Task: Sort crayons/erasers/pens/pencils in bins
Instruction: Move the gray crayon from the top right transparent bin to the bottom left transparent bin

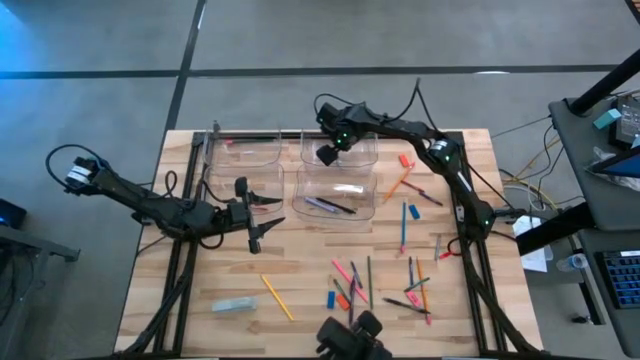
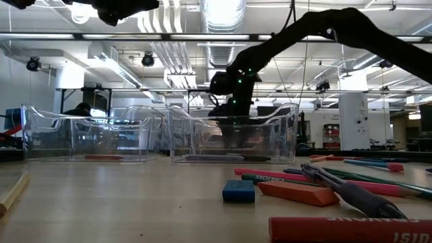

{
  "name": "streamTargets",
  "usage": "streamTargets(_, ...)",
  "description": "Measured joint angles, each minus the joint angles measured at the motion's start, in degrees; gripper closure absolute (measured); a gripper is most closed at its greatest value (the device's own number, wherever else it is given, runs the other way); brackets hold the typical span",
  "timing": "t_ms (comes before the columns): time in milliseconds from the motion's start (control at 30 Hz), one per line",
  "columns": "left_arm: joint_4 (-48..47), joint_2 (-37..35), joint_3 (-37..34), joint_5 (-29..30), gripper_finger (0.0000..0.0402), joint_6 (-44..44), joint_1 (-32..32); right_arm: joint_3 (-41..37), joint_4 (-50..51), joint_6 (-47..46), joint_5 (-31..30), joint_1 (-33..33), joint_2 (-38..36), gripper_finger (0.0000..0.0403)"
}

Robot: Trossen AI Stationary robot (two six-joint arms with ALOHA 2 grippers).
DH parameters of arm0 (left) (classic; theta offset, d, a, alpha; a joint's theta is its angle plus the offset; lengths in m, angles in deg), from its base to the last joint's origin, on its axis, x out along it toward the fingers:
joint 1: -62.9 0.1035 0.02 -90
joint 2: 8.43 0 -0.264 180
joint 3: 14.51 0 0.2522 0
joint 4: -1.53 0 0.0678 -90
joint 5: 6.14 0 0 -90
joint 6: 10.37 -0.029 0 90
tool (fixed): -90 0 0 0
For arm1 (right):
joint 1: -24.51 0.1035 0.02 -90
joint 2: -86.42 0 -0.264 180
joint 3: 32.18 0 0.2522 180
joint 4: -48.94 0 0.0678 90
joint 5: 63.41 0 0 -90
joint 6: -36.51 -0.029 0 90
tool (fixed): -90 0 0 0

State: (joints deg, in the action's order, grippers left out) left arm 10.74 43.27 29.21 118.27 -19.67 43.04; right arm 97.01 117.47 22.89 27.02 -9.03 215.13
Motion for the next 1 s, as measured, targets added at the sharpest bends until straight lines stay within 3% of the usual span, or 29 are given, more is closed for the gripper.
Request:
streamTargets(600,0.09,0.0,-0.03,0.07,0.0204,0.07,0.0,-1.21,0.21,0.33,4.54,-0.48,3.85,0.0201)
streamTargets(1000,0.09,0.02,-0.03,0.11,0.0204,0.07,0.0,-1.93,-0.08,0.05,4.35,-0.63,6.14,0.0331)
